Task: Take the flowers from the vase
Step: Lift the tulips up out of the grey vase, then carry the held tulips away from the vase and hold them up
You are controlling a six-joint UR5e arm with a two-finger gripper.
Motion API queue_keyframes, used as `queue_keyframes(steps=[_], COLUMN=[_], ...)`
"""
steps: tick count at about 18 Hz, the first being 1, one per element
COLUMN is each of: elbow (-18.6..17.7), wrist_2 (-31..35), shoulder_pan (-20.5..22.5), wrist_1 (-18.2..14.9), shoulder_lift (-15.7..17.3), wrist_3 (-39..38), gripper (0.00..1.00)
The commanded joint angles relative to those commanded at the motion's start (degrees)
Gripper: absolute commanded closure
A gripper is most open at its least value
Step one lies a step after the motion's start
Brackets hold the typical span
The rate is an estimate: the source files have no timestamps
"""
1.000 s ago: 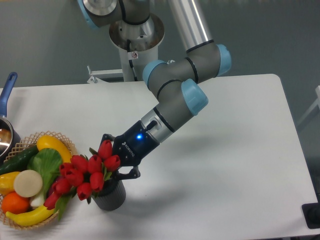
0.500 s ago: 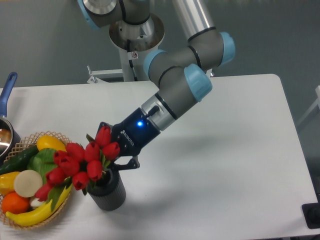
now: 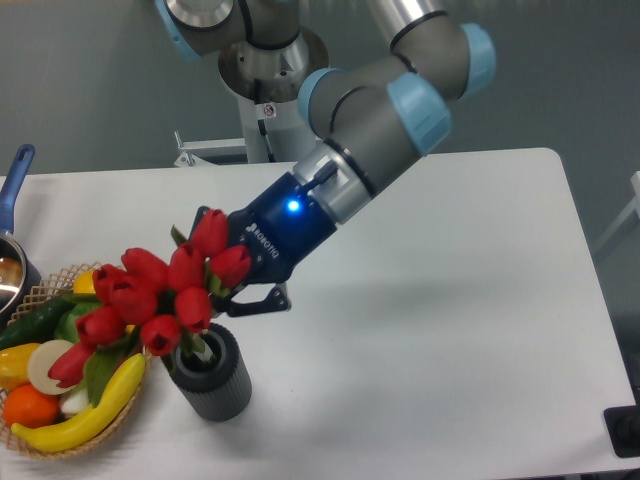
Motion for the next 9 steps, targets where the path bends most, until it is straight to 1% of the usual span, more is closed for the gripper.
queue_keyframes(steps=[3, 7, 9], elbow=[0.0, 0.1, -0.3], wrist_2=[-3.8, -4.0, -3.7], shoulder_pan=[4.2, 9.3, 11.3], wrist_1=[0.0, 0.2, 0.1], shoulder_lift=[1.9, 2.2, 1.6], wrist_3=[-0.7, 0.6, 3.1], gripper=[0.92, 0.92, 0.91])
